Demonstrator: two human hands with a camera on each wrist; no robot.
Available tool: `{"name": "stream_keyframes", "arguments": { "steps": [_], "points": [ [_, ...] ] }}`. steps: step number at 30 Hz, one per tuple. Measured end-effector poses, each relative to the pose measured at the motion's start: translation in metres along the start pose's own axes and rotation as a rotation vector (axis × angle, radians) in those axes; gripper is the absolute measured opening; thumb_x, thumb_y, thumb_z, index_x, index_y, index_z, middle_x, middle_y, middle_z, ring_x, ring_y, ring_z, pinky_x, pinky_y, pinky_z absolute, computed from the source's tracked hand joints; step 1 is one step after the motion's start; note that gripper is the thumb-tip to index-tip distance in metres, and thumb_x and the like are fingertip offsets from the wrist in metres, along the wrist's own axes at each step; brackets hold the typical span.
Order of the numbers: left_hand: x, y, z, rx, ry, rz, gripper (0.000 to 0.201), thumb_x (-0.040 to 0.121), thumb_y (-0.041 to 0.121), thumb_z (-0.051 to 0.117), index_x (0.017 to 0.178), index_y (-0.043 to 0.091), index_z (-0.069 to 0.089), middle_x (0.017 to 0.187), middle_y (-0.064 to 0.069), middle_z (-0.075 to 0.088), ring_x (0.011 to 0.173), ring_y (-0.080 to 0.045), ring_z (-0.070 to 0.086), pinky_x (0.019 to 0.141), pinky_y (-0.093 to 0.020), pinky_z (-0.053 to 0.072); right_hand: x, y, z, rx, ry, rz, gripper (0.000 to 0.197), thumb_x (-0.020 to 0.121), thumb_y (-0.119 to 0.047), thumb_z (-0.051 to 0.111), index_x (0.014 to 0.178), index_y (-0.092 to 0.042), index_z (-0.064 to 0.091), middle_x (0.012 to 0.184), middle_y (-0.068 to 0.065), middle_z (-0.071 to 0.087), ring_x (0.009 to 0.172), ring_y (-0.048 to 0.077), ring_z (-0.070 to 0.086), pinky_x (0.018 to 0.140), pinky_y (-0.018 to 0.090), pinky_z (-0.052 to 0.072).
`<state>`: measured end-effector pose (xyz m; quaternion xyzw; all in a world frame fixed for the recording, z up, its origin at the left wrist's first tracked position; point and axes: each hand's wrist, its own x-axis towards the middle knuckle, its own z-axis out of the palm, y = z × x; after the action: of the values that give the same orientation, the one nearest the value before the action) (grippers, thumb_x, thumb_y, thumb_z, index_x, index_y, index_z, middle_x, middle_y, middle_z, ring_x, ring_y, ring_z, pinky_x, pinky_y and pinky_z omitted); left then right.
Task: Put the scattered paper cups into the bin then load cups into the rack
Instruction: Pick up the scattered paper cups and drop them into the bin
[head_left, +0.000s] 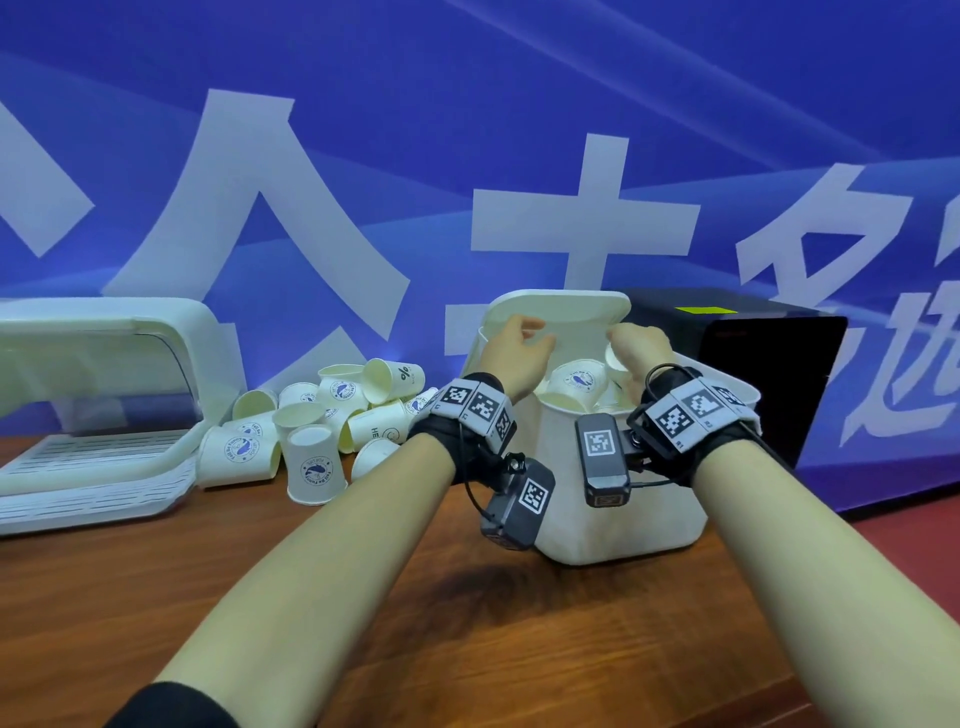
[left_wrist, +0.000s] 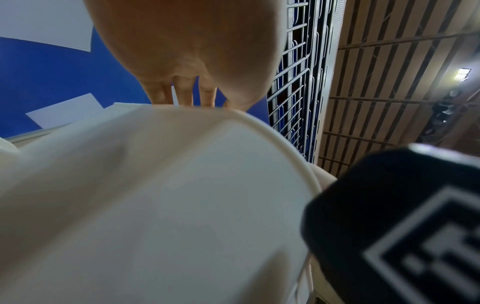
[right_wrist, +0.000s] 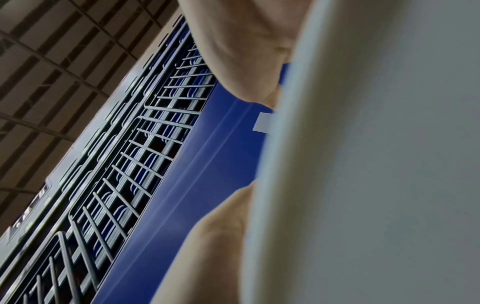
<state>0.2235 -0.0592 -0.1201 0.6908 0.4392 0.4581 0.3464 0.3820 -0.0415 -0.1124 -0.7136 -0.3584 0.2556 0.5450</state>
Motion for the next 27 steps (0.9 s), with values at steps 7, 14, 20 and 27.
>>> {"name": "stream_keyframes", "arguments": {
  "steps": [7,14,20,27],
  "points": [
    [-0.001,-0.011,-0.019,-0.028,0.08,-0.044,0.03,0.094,0.027,0.049,0.123,0.019,0.054,0.129,-0.002,0.055,0.115,-0.021,0.054,0.098,-0.042,0.047,-0.058,-0.019,0.0,-0.015,-0.008,-0.128,0.037,0.09,-0.017,0.052,0.123,0.0,0.055,0.114,0.013,0.059,0.109,0.031,0.055,0.095,0.037,0.043],
    [0.001,-0.018,-0.046,-0.052,0.141,-0.057,0.025,0.093,0.021,0.053,0.116,0.014,0.059,0.122,-0.003,0.061,0.11,-0.019,0.057,0.084,-0.026,0.043,-0.086,-0.041,0.034,-0.011,-0.095,-0.288,0.048,0.09,-0.023,0.053,0.135,-0.007,0.049,0.135,0.009,0.053,0.12,0.026,0.05,0.1,0.034,0.04],
    [0.001,-0.026,-0.074,-0.028,0.226,-0.047,0.023,0.093,0.019,0.051,0.112,0.016,0.061,0.114,0.003,0.062,0.093,-0.011,0.054,0.07,-0.018,0.038,-0.108,-0.057,0.073,0.011,-0.168,-0.39,0.052,0.09,-0.024,0.055,0.139,-0.009,0.046,0.144,0.003,0.048,0.131,0.021,0.045,0.107,0.032,0.036],
    [-0.005,-0.048,-0.104,0.024,0.261,-0.066,0.022,0.092,0.019,0.052,0.112,0.015,0.062,0.111,0.001,0.062,0.091,-0.013,0.055,0.066,-0.02,0.04,-0.117,-0.043,0.115,-0.008,-0.252,-0.369,0.047,0.091,-0.022,0.055,0.136,-0.01,0.051,0.138,0.002,0.054,0.119,0.018,0.054,0.086,0.021,0.036]
  ]
}}
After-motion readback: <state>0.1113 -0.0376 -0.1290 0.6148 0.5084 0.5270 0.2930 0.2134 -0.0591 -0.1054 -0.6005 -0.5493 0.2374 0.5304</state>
